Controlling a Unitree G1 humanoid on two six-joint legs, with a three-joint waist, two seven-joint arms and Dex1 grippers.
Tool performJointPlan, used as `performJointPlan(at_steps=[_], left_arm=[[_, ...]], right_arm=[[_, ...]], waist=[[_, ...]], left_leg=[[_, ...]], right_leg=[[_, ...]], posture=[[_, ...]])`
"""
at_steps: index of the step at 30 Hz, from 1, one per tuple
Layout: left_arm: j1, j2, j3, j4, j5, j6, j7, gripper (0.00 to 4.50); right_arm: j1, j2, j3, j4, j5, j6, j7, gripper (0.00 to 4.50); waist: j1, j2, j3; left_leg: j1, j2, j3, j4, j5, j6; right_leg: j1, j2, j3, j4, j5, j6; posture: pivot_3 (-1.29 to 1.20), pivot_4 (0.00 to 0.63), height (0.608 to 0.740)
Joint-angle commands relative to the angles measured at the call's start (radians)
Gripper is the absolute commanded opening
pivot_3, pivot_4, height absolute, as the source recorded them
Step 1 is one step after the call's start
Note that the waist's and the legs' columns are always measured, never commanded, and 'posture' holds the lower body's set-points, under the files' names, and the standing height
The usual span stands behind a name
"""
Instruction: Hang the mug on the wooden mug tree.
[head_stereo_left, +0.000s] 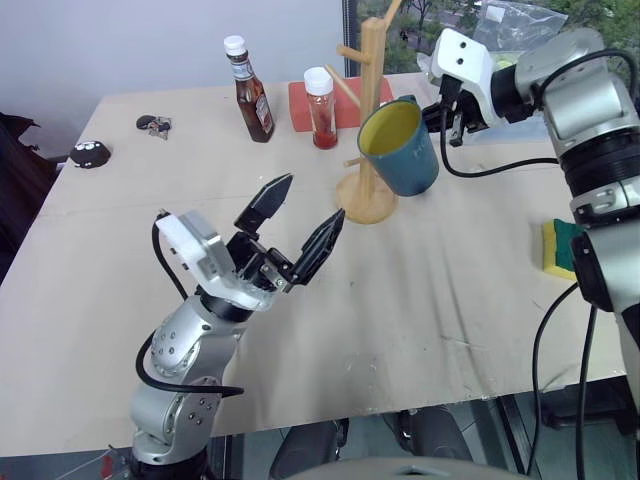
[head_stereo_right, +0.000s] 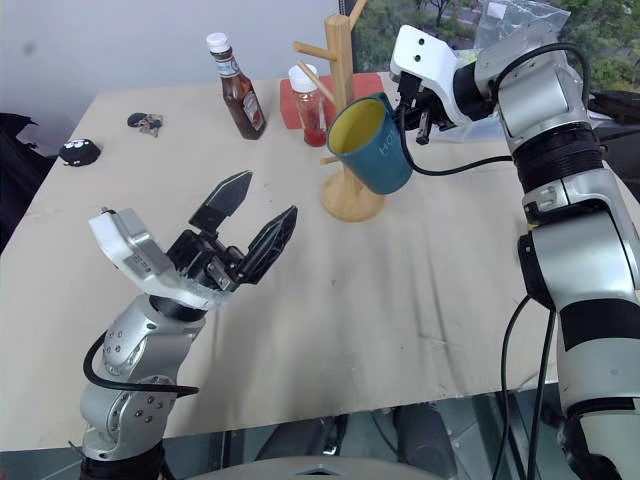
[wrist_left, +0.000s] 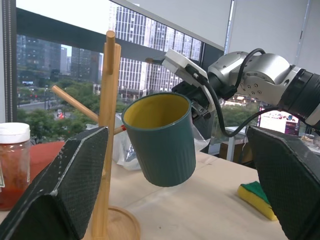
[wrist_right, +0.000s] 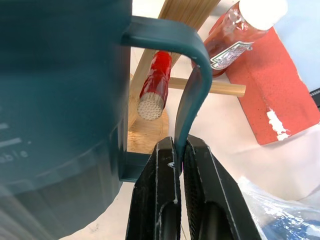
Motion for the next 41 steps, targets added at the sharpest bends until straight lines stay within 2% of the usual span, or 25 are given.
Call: performJointPlan(at_steps=[1, 7, 8, 13, 16, 19, 22, 26, 32, 37, 41], left_arm=[[-0.002, 0.004, 0.008, -0.012, -0.001, -0.023, -0.004, 4.5], [0.003, 0.003, 0.001, -0.012, 0.004, -0.025, -0.005, 4.5], [0.003, 0.003, 0.002, -0.011, 0.003, -0.025, -0.005, 4.5], [0.016, 0.005, -0.005, -0.016, 0.016, -0.025, -0.003, 4.5], [0.057, 0.006, -0.012, -0.038, 0.027, -0.02, 0.008, 4.5], [0.171, 0.05, 0.025, -0.099, 0.026, 0.022, 0.02, 4.5], [0.289, 0.093, 0.048, -0.108, 0.029, 0.081, 0.04, 4.5], [0.309, 0.144, -0.013, -0.032, 0.142, 0.144, 0.062, 4.5], [0.381, 0.118, -0.015, 0.046, 0.23, 0.11, 0.086, 4.5], [0.417, 0.109, 0.006, 0.061, 0.243, 0.088, 0.07, 4.5], [0.44, 0.119, 0.004, 0.074, 0.274, 0.066, 0.052, 4.5]], right_arm=[[-0.058, 0.002, -0.032, -0.003, -0.006, -0.017, -0.012, 1.31], [-0.076, 0.016, -0.053, 0.033, -0.005, -0.014, -0.048, 4.39], [-0.078, 0.017, -0.055, 0.04, -0.005, -0.016, -0.051, 4.48], [-0.058, -0.009, -0.097, 0.019, 0.025, 0.042, -0.035, 4.48], [0.038, -0.055, -0.165, -0.083, 0.098, 0.104, 0.002, 4.48], [0.294, -0.145, -0.322, -0.372, 0.245, 0.265, 0.005, 4.48], [0.62, -0.126, -0.519, -0.724, 0.397, 0.376, -0.097, 4.48], [0.931, -0.03, -0.584, -0.93, 0.424, 0.286, -0.237, 4.48], [1.351, 0.175, -0.583, -0.973, 0.44, 0.003, -0.332, 4.48], [1.466, 0.2, -0.544, -0.959, 0.444, -0.107, -0.32, 4.48], [1.505, 0.202, -0.523, -0.931, 0.434, -0.163, -0.336, 4.48]], waist=[[0.0, 0.0, 0.0], [-0.001, 0.0, 0.0], [-0.001, 0.0, 0.0], [0.0, 0.0, 0.0], [0.004, 0.0, 0.0], [0.016, -0.002, -0.002], [0.026, -0.001, -0.002], [0.025, 0.002, -0.002], [0.025, 0.001, -0.003], [0.023, 0.002, -0.003], [0.024, 0.002, -0.003]], left_leg=[[0.0, 0.0, 0.0, 0.0, 0.0, 0.0], [0.0, 0.0, 0.0, 0.0, 0.0, 0.0], [0.0, 0.0, 0.0, 0.0, 0.0, 0.0], [0.0, 0.0, 0.0, 0.0, 0.0, 0.0], [0.0, 0.0, 0.0, 0.001, 0.0, 0.0], [-0.001, 0.0, -0.001, 0.001, 0.0, 0.0], [-0.002, 0.0, -0.001, 0.0, -0.001, 0.0], [0.0, 0.001, 0.001, -0.001, -0.001, 0.0], [0.006, 0.004, 0.003, 0.006, -0.001, 0.0], [0.009, 0.004, 0.006, 0.008, -0.001, 0.0], [0.018, 0.009, 0.006, 0.007, -0.004, 0.003]], right_leg=[[0.0, 0.0, 0.0, 0.0, 0.0, 0.0], [0.0, 0.0, 0.0, 0.0, 0.0, 0.0], [0.0, 0.0, 0.0, 0.0, 0.0, 0.0], [0.0, 0.0, 0.0, 0.0, 0.0, 0.0], [0.0, 0.0, 0.0, 0.0, 0.0, 0.0], [0.001, 0.0, -0.001, -0.001, 0.0, 0.0], [0.0, 0.0, 0.0, -0.002, 0.0, 0.0], [0.0, 0.001, 0.001, 0.001, 0.0, 0.0], [0.008, 0.008, 0.003, 0.001, 0.004, 0.002], [0.01, 0.011, 0.007, 0.0, 0.007, 0.003], [0.019, 0.013, 0.006, -0.001, 0.004, 0.006]], posture=[[0.0, 0.15, 0.74], [0.0, 0.15, 0.74], [0.0, 0.15, 0.74], [0.0, 0.15, 0.74], [0.0, 0.15, 0.74], [0.0, 0.15, 0.74], [0.0, 0.15, 0.74], [0.0, 0.15, 0.74], [0.0, 0.15, 0.74], [0.0, 0.15, 0.74], [0.0, 0.15, 0.74]])
